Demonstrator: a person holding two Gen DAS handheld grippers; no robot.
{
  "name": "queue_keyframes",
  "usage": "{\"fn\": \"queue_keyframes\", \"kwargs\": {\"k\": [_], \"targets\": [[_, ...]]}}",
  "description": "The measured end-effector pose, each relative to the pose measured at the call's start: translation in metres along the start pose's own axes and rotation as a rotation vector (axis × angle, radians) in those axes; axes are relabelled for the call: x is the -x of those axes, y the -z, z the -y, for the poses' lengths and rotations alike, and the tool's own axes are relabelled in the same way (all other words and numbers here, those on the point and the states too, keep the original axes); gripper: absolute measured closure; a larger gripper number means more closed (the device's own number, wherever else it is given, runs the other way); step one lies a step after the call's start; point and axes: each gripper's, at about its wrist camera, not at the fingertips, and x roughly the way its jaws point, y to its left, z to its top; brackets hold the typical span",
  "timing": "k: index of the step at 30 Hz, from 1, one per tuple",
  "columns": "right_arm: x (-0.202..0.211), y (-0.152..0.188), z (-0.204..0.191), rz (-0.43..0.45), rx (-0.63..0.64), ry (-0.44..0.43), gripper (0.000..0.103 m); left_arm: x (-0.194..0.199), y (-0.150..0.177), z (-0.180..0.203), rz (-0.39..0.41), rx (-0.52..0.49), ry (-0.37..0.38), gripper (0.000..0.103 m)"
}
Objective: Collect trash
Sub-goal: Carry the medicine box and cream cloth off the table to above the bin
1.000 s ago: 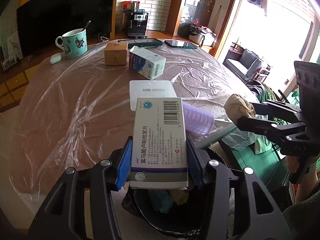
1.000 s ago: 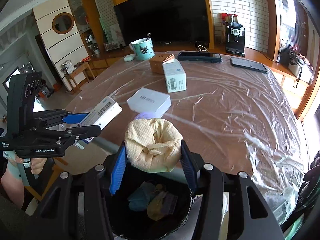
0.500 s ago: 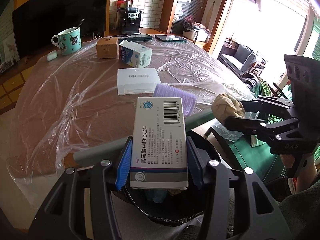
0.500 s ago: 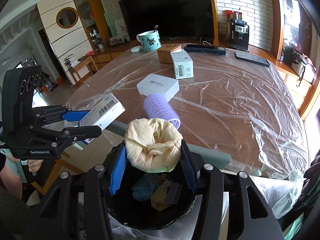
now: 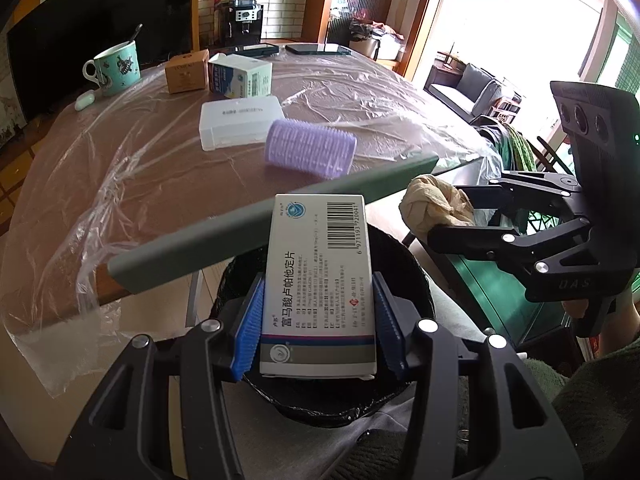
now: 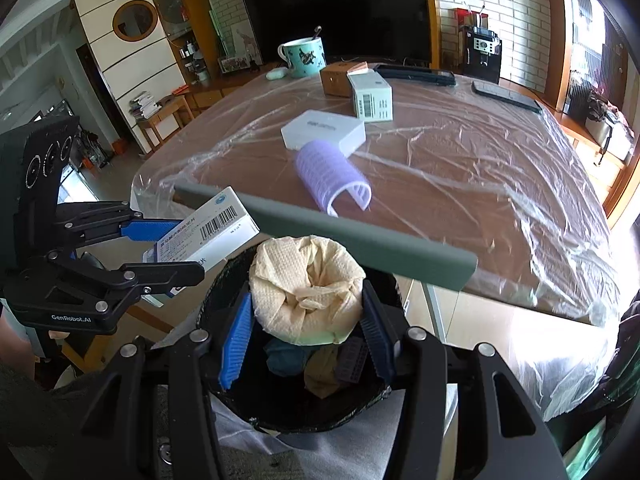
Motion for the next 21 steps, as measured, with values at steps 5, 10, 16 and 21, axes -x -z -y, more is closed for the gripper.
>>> {"fn": "queue_keyframes", "kwargs": {"k": [5,10,16,21], "targets": [[-0.005,0.009,0.000,-0.022,-0.015,-0.005,0.052,-0.010,0.008,0.004,-0.028,-0.007,-0.002,0.051],[-0.012,0.015,-0.002,-0.041,-0.018,-0.010,0.052,-0.018,0.012,0.004,-0.051,-0.010,-0.003,0.051],[-0.021,0.018,-0.001,-0.066,-0.024,-0.013,0.052,-0.027,0.017,0.001,-0.074,-0.002,-0.007,0.051],[-0.032,0.021,0.002,-0.089,-0.041,-0.014,0.052,-0.033,0.020,-0.001,-0.089,0.000,-0.008,0.051]]}}
